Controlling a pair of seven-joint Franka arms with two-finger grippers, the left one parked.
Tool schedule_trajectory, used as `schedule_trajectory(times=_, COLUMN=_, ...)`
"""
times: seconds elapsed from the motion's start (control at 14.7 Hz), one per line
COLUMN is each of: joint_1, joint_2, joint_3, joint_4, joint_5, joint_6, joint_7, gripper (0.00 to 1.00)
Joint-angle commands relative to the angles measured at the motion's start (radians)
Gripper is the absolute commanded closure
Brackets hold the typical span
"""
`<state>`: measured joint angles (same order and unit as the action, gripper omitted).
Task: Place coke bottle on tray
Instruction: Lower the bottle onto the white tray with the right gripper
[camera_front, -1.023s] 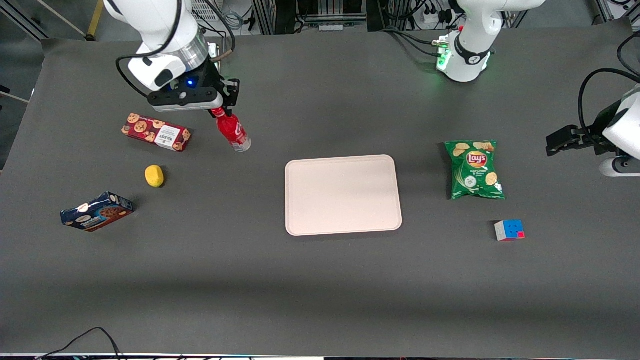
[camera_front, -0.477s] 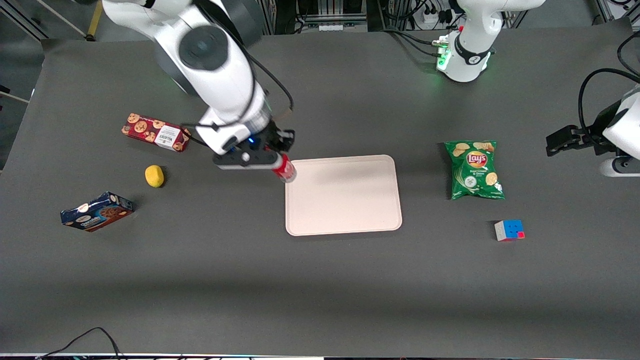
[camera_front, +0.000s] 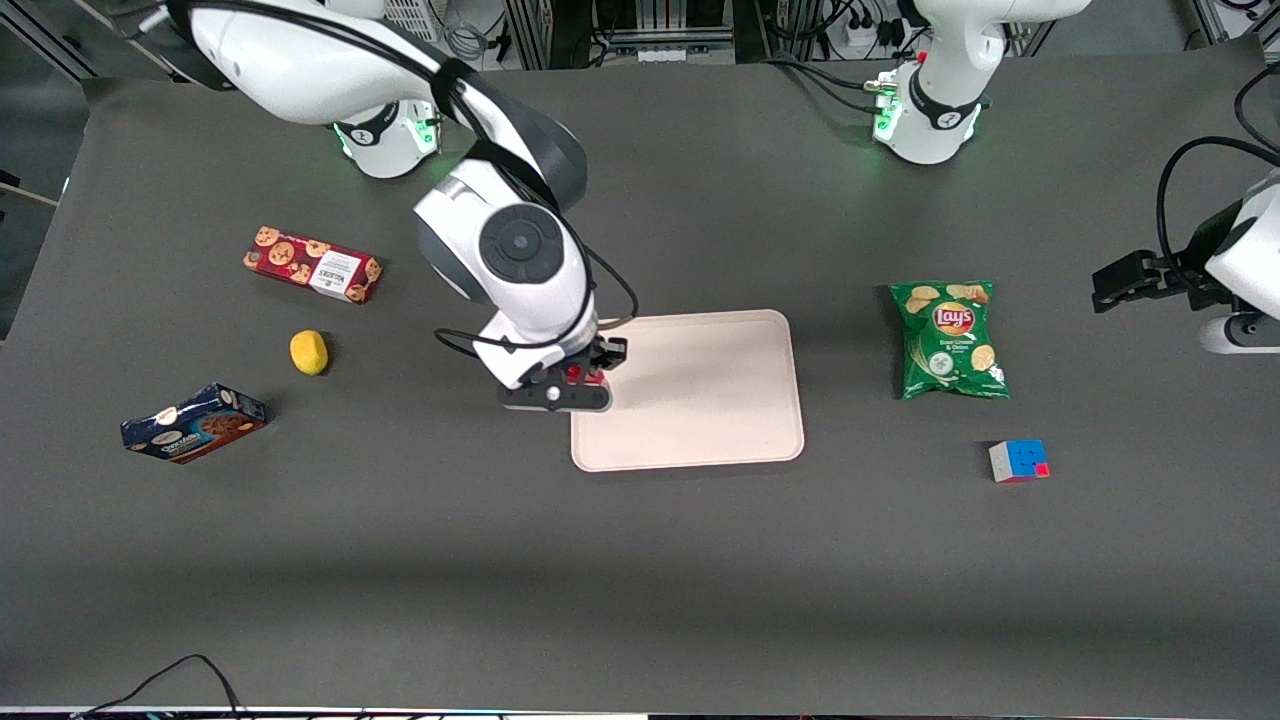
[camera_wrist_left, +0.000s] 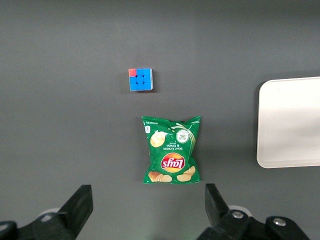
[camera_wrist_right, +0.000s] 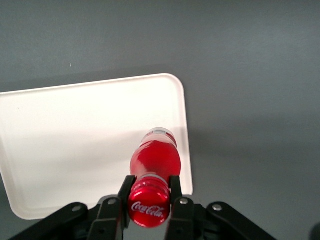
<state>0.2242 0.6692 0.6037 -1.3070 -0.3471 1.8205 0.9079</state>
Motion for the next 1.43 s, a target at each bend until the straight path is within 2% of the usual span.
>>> schedule_trajectory(times=0.0, joint_1=0.029, joint_2=0.061, joint_3=-0.002, joint_4=0.035, joint_5=-0.044, joint_6=0.037, joint_7=0.042, gripper=1.0)
schedule_trajectory(times=0.2, joint_1=0.029, joint_2=0.075, joint_3=-0.002, joint_4=0.018, joint_5=-0.078, joint_6=0.043, joint_7=0.059, gripper=1.0)
schedule_trajectory(times=0.82, joint_1=0.03, joint_2=0.081, joint_3=-0.002, joint_4=0.017, joint_5=-0.081, joint_6=0.045, joint_7=0.072, gripper=1.0)
schedule_trajectory(times=1.02, joint_1=0.029, joint_2=0.086, joint_3=-0.008, joint_4=-0.021, joint_5=-0.095, joint_6=0.12, joint_7=0.094, gripper=1.0)
schedule_trajectory(times=1.3, joint_1=0.029, joint_2=0.09, joint_3=-0.013, joint_4=-0.026, joint_5=-0.101, joint_6=0.137, joint_7=0.101, gripper=1.0)
schedule_trajectory(times=1.36, joint_1=0.029, joint_2=0.09, joint_3=-0.013, joint_4=-0.028, joint_5=-0.102, joint_6=0.137, joint_7=0.101, gripper=0.91)
